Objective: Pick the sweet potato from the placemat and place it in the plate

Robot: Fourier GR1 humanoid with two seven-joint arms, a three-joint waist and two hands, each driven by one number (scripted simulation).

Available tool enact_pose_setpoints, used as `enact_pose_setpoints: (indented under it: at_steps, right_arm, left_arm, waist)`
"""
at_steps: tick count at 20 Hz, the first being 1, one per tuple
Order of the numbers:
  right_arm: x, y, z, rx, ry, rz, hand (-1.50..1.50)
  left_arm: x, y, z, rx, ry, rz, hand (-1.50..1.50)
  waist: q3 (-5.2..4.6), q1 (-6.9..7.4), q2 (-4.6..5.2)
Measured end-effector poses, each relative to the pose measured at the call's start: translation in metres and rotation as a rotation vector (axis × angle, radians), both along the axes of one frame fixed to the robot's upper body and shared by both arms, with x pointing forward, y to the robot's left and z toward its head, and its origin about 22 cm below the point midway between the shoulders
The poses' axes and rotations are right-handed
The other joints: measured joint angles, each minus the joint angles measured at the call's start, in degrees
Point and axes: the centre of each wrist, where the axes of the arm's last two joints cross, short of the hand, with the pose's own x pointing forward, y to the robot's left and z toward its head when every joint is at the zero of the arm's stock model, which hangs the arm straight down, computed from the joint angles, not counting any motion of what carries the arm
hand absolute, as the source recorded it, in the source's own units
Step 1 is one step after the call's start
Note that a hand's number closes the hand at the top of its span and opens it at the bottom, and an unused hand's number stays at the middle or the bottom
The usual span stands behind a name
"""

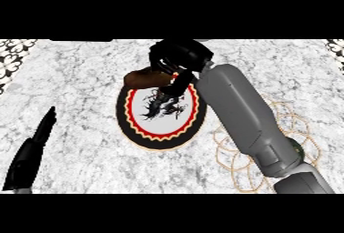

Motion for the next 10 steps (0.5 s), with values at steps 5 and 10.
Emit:
enact_pose_setpoints:
  at_steps: [5,10]
  right_arm:
    - [-0.009,0.018,-0.024,-0.051,0.067,0.016,1.50]
    - [-0.012,0.018,-0.045,-0.037,0.198,-0.097,-1.50]
  left_arm:
    - [0.007,-0.009,0.006,0.004,-0.009,-0.014,0.00]
    - [0.008,-0.013,0.007,-0.003,-0.008,-0.024,0.00]
  waist:
    - [0.00,0.92,0.17]
    - [0.00,1.52,0.27]
